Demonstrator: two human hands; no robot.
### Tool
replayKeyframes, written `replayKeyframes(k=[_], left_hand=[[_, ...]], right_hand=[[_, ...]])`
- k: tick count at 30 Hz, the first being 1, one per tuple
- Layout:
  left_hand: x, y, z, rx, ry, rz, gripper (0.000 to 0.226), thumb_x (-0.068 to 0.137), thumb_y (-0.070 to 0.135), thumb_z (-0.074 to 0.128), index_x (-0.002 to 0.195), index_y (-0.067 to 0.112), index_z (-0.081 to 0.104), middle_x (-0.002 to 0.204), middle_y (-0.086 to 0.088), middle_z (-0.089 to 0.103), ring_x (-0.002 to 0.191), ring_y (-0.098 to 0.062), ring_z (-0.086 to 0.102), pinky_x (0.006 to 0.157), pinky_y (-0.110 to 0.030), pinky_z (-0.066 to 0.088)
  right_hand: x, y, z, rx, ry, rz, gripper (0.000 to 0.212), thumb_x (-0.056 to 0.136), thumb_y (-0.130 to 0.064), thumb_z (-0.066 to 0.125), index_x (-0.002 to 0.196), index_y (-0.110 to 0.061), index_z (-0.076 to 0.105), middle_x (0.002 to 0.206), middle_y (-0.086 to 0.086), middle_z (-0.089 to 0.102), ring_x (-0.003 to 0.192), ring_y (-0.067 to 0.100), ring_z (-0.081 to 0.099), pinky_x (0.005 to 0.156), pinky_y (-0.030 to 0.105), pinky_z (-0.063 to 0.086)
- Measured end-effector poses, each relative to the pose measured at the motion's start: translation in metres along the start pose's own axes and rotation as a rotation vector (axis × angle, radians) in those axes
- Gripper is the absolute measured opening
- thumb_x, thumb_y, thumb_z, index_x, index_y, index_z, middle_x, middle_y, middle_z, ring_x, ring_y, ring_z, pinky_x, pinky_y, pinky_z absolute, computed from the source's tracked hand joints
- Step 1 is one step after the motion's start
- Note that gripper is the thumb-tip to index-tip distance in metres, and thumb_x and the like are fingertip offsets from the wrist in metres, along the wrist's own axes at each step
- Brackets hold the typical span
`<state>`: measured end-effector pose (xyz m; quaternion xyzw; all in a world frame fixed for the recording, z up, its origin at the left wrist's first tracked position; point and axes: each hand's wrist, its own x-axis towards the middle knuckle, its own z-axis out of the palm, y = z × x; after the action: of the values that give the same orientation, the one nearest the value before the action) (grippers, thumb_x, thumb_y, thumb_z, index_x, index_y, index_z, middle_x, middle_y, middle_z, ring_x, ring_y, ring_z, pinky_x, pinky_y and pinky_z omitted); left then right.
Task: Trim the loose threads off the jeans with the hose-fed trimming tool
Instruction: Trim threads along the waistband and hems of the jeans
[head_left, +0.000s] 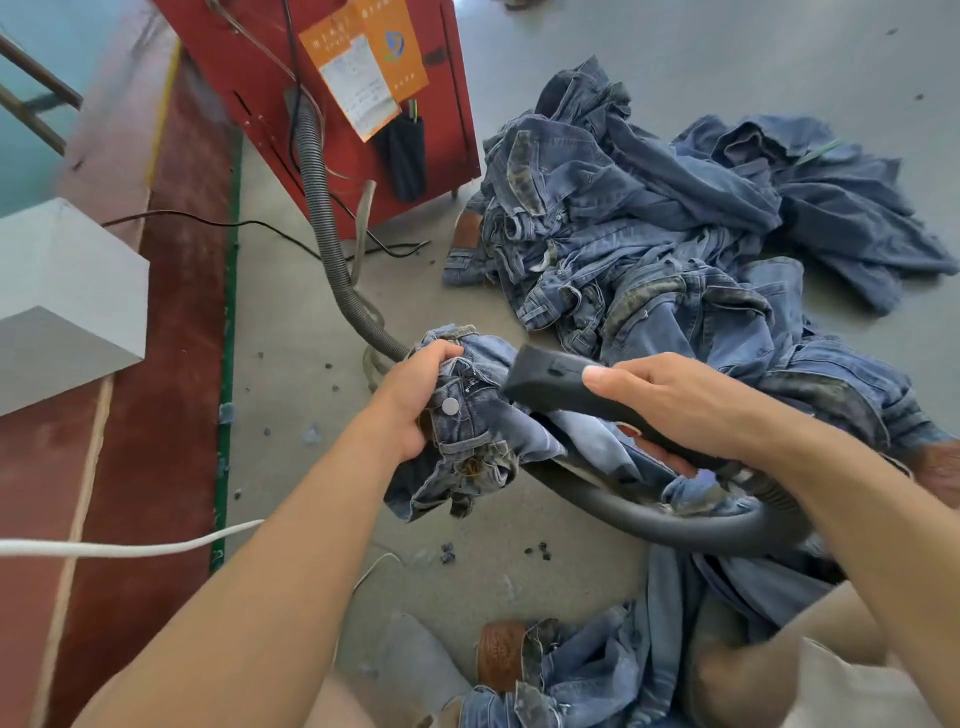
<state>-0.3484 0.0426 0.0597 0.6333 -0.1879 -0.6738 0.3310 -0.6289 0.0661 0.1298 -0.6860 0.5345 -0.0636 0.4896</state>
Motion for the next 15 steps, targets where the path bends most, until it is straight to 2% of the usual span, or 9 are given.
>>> replayKeyframes(k=[2,5,10,11,13,15], left_hand=[[-0.002,-0.003,0.004,0.030,-0.016,-0.008,0.036,0.085,0.033,0.066,0.114,0.013,0.071,0.116,-0.020,0.074,0.099,-0.037,0.072,0.094,-0.054,0.058],[-0.006,-0.003,0.007,0.058,-0.014,-0.016,0.027,0.089,0.032,0.065,0.108,0.014,0.070,0.116,-0.020,0.074,0.097,-0.037,0.072,0.087,-0.050,0.060],[-0.007,0.003,0.002,-0.037,-0.094,-0.028,0.033,0.093,0.031,0.062,0.120,0.014,0.067,0.131,-0.020,0.068,0.105,-0.036,0.069,0.085,-0.045,0.060],[-0.007,0.002,0.003,-0.055,-0.110,-0.034,0.036,0.094,0.032,0.061,0.123,0.012,0.067,0.133,-0.020,0.067,0.109,-0.037,0.068,0.090,-0.047,0.059],[-0.007,-0.001,0.007,-0.070,-0.157,-0.059,0.036,0.094,0.032,0.060,0.124,0.012,0.066,0.135,-0.022,0.065,0.116,-0.038,0.064,0.103,-0.053,0.053],[-0.008,-0.004,0.011,-0.077,-0.213,-0.093,0.033,0.092,0.032,0.060,0.117,0.012,0.065,0.127,-0.024,0.067,0.112,-0.038,0.064,0.107,-0.056,0.049]], right_hand=[[-0.001,-0.002,0.004,-0.076,-0.038,0.007,0.067,0.096,-0.078,0.040,0.077,-0.015,0.056,0.055,0.010,0.065,0.038,0.024,0.055,0.045,0.031,0.050],[0.002,-0.008,0.017,-0.098,-0.056,-0.053,0.062,0.096,-0.077,0.040,0.074,-0.021,0.056,0.056,0.011,0.066,0.037,0.025,0.056,0.048,0.042,0.054],[0.002,-0.004,0.011,-0.035,0.078,-0.062,0.065,0.098,-0.075,0.040,0.074,-0.016,0.051,0.051,0.008,0.062,0.035,0.026,0.055,0.041,0.028,0.045],[0.001,-0.003,0.008,-0.030,0.075,-0.048,0.064,0.099,-0.074,0.040,0.074,-0.016,0.051,0.050,0.007,0.061,0.035,0.026,0.054,0.041,0.029,0.046],[0.000,-0.005,0.006,-0.058,0.009,-0.028,0.063,0.098,-0.075,0.040,0.075,-0.018,0.053,0.051,0.006,0.062,0.037,0.026,0.055,0.045,0.038,0.050],[-0.001,-0.010,0.014,-0.096,-0.052,-0.038,0.063,0.096,-0.078,0.041,0.077,-0.019,0.056,0.054,0.006,0.064,0.038,0.025,0.056,0.047,0.043,0.053]])
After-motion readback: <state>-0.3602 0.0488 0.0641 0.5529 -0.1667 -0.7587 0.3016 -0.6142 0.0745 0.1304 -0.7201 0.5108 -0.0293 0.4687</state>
